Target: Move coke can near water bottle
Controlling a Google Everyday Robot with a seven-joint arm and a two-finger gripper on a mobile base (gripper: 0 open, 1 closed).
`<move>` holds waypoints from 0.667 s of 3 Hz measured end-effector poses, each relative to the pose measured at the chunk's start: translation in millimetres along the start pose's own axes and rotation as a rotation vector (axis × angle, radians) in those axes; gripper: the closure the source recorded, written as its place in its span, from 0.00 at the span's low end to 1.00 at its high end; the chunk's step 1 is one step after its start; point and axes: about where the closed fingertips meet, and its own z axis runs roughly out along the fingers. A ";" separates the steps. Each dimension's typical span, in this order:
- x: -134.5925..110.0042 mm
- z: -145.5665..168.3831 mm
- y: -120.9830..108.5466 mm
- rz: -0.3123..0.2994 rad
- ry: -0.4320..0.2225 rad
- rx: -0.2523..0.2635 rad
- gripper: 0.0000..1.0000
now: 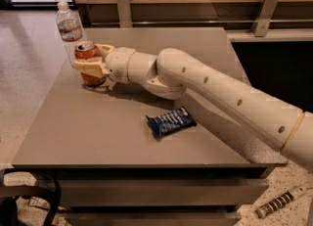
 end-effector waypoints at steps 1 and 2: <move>-0.6 1.7 1.8 0.000 -0.001 -0.004 0.13; -1.2 3.2 3.5 -0.001 -0.001 -0.007 0.00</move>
Offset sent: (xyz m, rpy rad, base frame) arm -0.0009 0.0019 0.0004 0.0004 -0.0004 0.0031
